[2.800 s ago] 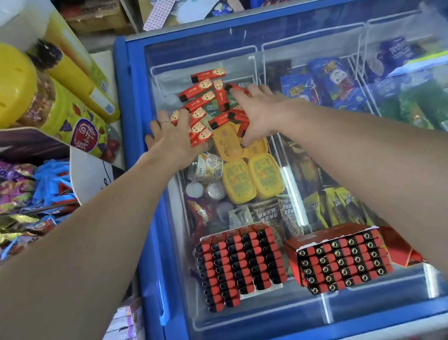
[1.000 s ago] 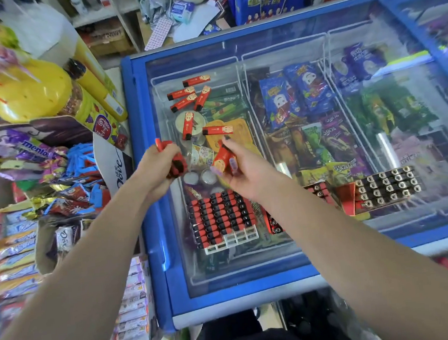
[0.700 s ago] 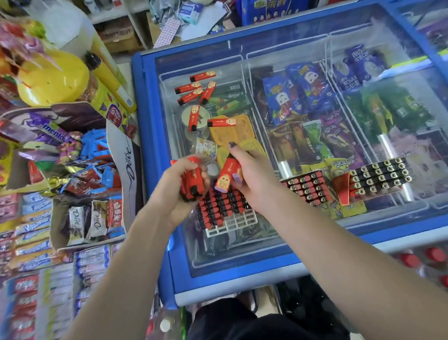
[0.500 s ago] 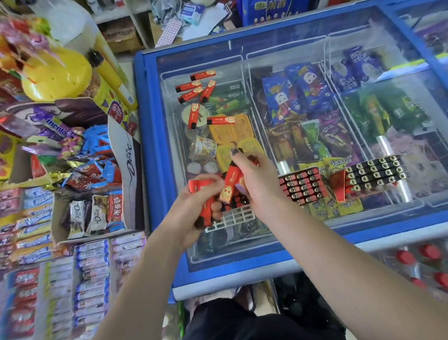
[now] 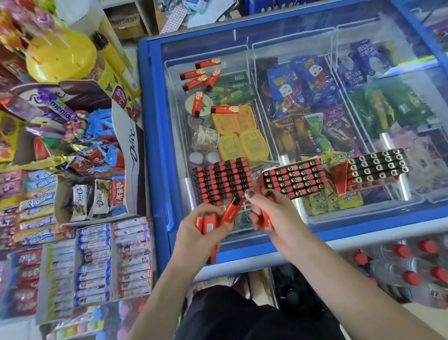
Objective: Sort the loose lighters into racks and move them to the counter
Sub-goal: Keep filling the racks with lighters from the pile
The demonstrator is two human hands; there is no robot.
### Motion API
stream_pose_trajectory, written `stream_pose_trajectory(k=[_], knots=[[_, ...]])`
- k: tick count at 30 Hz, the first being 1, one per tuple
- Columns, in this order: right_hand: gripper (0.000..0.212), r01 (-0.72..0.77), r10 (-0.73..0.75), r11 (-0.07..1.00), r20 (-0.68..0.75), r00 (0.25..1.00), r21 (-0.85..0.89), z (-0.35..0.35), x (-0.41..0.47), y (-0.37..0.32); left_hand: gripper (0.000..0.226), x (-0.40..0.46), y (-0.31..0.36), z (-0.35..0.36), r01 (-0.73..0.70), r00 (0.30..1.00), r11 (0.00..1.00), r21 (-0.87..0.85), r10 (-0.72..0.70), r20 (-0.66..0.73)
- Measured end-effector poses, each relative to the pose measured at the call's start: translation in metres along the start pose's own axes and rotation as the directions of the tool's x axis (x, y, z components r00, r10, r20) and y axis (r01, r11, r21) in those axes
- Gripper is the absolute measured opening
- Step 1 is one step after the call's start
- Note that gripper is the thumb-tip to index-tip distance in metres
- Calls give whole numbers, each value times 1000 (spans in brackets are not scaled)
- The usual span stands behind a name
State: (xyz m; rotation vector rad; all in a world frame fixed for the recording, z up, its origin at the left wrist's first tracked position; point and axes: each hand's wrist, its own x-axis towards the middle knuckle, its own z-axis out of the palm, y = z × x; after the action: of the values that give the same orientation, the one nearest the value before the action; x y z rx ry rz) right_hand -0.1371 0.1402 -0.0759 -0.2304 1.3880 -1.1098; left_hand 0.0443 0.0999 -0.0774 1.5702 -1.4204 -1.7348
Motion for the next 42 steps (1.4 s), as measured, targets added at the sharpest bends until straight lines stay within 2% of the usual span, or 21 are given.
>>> stream_pose_trajectory(k=[3, 7, 12, 16, 19, 22, 25, 29, 35, 38, 42], knots=[[27, 8, -6, 997, 28, 1000, -74, -1, -4, 8, 19, -1, -14, 3, 12, 1000, 1000, 11, -12, -1], [17, 0, 6, 999, 106, 994, -55, 6, -6, 8, 21, -1, -26, 6, 13, 1000, 1000, 24, -13, 22], [19, -112, 115, 992, 64, 991, -58, 7, 3, 17, 25, 3, -34, 2, 14, 1000, 997, 70, -15, 15], [16, -172, 174, 984, 55, 983, -35, 9, 5, 20, 20, 6, -37, 0, -9, 1000, 994, 111, 9, 4], [10, -169, 168, 986, 68, 983, 9, 11, 7, 22, 16, 9, -38, 3, -1, 999, 993, 117, 5, -34], [6, -99, 99, 995, 44, 994, 2, 12, 9, 26, 16, 12, -38, 5, 39, 990, 993, 112, -23, -139], [8, 3, -3, 990, 2, 1000, -142, 13, 12, 28, 17, 13, -40, 6, 52, 975, 996, 74, -35, -217], [9, 48, -61, 967, -42, 997, -249, 19, 17, 29, 14, 11, -38, 8, 67, 972, 998, 16, -62, -225], [12, -35, 15, 971, -87, 996, -238, 23, 24, 36, 20, 9, -31, 15, 58, 961, 997, -43, -67, -269], [26, -135, 103, 957, -133, 986, -259, 27, 27, 37, 25, 10, -27, 23, 54, 951, 998, -34, -61, -303], [37, -203, 179, 969, -169, 969, -138, 29, 33, 40, 25, 11, -25, 30, 38, 931, 999, 8, -32, -363]])
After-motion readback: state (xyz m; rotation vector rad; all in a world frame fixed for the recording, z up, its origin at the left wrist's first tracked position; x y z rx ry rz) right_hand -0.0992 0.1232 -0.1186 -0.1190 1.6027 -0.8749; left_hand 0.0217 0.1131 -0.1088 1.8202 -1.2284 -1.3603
